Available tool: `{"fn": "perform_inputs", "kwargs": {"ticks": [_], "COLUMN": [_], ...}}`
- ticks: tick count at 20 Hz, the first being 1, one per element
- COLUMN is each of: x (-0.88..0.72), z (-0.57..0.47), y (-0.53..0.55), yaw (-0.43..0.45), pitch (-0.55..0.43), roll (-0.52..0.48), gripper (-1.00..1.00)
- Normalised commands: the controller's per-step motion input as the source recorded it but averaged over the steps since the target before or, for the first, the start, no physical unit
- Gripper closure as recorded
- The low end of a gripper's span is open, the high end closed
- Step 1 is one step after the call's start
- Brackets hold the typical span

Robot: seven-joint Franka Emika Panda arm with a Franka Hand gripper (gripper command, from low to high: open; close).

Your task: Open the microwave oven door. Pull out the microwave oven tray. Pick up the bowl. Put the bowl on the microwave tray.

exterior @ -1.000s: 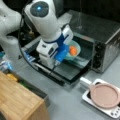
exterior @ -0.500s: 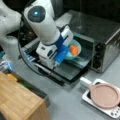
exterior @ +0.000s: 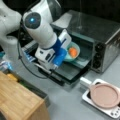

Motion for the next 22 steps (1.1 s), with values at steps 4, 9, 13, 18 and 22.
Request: {"fn": "perform_inputs", "kwargs": {"ticks": [4,9,13,18,22], "x": [-0.29,-0.31,-0.35,-0.33,-0.33], "z": [-0.17,-0.13,-0.13,-0.14,-0.13], "y": [0.32,0.35,0.40,0.37,0.32], "yaw": [-0.171,-0.200,-0.250,-0.287,-0.287], "pitch": [-0.256,-0.241,-0.246,-0.257,-0.254], "roll": [0.094,0.059,0.026,0.002,-0.012], "gripper": [1.00,1.00,1.00,1.00,1.00]}}
